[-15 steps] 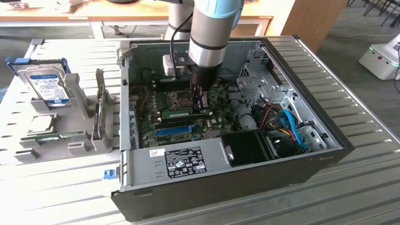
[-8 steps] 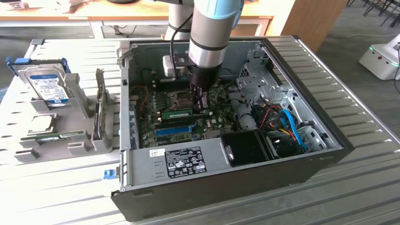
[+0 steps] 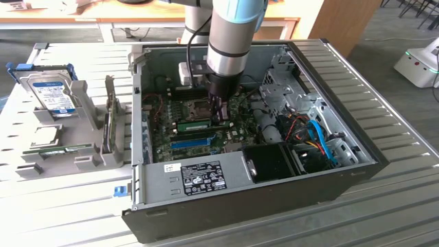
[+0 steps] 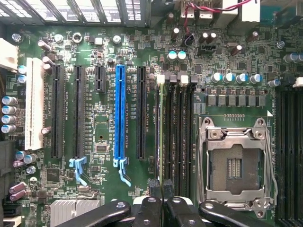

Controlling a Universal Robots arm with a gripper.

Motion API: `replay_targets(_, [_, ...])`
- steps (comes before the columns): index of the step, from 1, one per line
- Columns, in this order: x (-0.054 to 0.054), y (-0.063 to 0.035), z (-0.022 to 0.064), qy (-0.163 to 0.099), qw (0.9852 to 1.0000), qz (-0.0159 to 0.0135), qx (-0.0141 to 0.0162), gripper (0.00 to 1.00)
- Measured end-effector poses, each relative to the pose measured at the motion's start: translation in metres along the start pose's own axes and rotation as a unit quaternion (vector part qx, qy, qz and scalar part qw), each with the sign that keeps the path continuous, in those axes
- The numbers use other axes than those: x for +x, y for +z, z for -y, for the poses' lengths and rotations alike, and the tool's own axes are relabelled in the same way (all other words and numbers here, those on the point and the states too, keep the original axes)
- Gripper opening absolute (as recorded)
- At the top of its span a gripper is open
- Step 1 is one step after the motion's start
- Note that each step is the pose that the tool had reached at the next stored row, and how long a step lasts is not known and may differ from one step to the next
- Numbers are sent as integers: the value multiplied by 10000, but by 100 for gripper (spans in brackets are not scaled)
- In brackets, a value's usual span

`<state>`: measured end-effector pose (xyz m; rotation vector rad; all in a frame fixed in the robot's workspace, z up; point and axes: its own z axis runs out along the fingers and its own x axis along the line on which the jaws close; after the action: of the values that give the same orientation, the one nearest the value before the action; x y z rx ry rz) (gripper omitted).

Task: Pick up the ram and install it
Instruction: 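Insert the ram into the slot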

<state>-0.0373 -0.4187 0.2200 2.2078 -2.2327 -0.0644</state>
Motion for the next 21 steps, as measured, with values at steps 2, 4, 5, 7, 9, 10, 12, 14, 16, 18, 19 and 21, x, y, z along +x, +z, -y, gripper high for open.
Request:
replay_targets(2, [0, 0, 0, 0, 10000, -1, 0, 12])
replay_targets(4, [0, 1, 0, 0, 10000, -1, 0, 12])
replay_targets(5, [0, 1, 0, 0, 10000, 0, 0, 12])
replay_targets(7, [0, 1, 0, 0, 10000, 0, 0, 12])
replay_targets(9, [0, 2, 0, 0, 10000, 0, 0, 13])
replay_targets(10, [0, 2, 0, 0, 10000, 0, 0, 13])
replay_targets(12, [0, 2, 0, 0, 10000, 0, 0, 19])
replay_targets(14, [0, 2, 0, 0, 10000, 0, 0, 19])
replay_targets(16, [0, 2, 0, 0, 10000, 0, 0, 19])
replay_targets(18, [0, 2, 0, 0, 10000, 0, 0, 19])
replay_targets(19, [0, 2, 0, 0, 10000, 0, 0, 19])
replay_targets(21, [0, 2, 0, 0, 10000, 0, 0, 19])
